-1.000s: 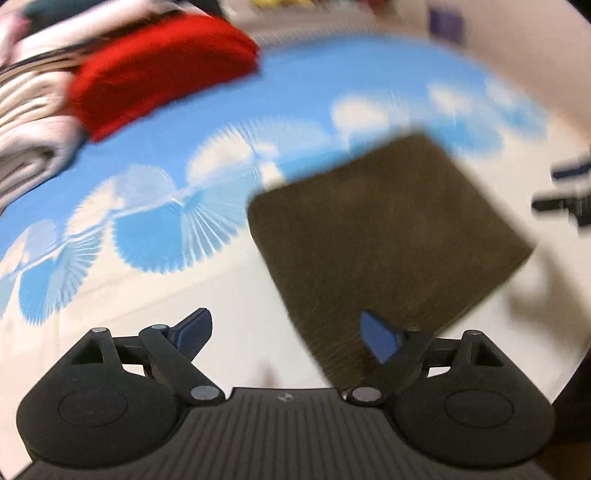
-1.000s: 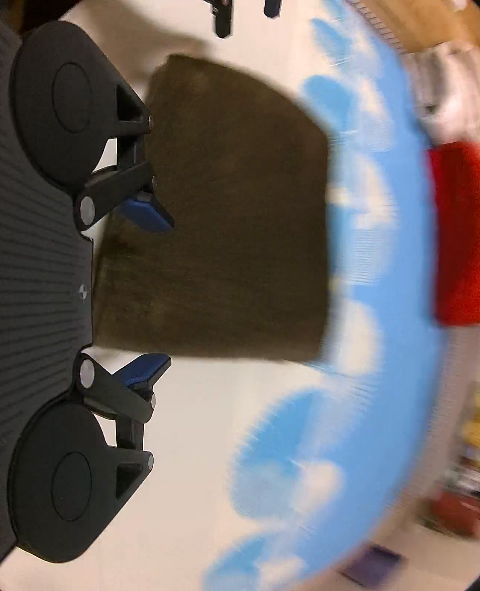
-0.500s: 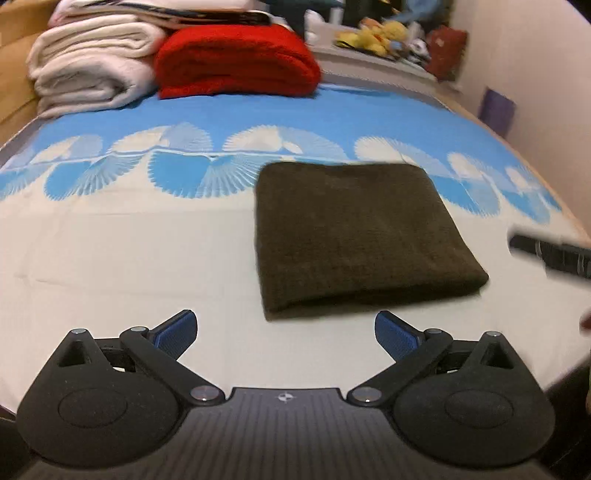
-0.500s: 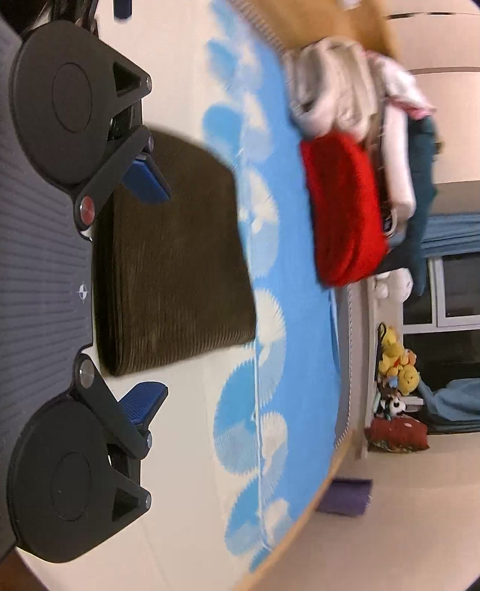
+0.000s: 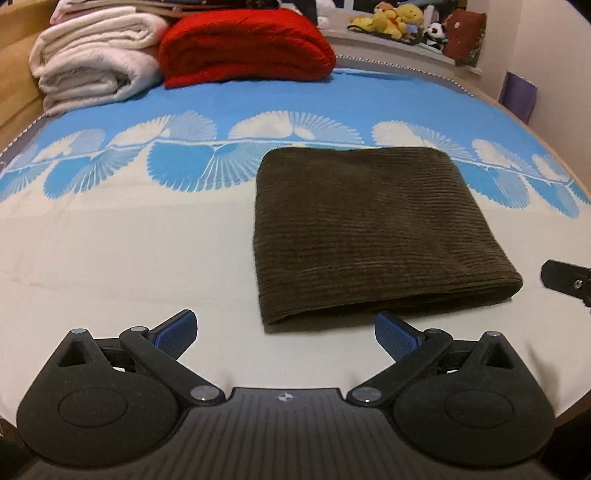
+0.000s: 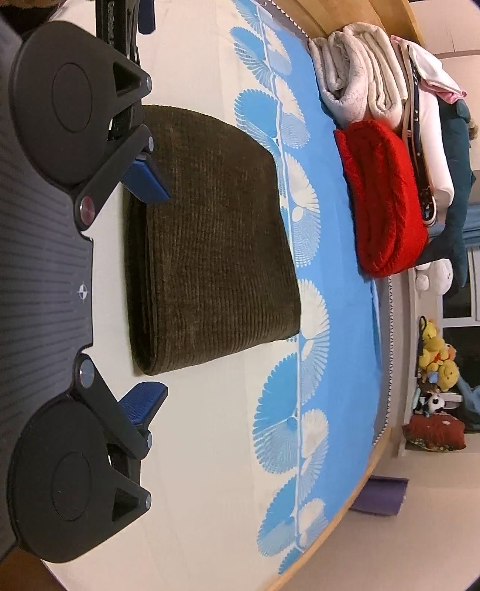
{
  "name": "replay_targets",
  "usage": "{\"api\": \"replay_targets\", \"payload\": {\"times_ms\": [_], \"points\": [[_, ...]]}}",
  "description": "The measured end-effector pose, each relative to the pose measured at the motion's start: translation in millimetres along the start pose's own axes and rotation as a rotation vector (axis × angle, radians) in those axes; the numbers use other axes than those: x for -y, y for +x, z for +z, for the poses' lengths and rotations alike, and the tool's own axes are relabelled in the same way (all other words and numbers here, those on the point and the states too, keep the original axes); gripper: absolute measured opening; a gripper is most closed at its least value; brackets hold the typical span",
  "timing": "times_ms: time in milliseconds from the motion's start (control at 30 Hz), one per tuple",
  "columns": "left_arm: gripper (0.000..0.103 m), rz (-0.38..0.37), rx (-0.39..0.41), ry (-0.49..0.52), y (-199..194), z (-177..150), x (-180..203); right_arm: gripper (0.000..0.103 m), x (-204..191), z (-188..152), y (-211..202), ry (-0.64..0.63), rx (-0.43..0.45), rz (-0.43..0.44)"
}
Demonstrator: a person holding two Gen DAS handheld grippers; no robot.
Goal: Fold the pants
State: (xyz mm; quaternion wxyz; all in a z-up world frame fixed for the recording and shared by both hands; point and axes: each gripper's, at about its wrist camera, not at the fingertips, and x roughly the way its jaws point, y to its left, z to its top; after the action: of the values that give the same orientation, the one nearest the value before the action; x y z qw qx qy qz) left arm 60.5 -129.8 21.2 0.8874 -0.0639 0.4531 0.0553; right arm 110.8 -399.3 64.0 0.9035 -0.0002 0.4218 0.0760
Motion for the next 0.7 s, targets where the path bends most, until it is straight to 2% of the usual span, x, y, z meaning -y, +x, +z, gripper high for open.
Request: {"api": "replay_targets", "payload": {"times_ms": [100,700], "points": [[0.103,-0.026,0.003,-0.019,1,2,1,0.102,1,1,1,0.013,-0.014,0.006],[0.103,-0.031,-0.012,-0.031,5,3,-5,0.102,-9,0,6,-0.017,-0.046,0.028]]}}
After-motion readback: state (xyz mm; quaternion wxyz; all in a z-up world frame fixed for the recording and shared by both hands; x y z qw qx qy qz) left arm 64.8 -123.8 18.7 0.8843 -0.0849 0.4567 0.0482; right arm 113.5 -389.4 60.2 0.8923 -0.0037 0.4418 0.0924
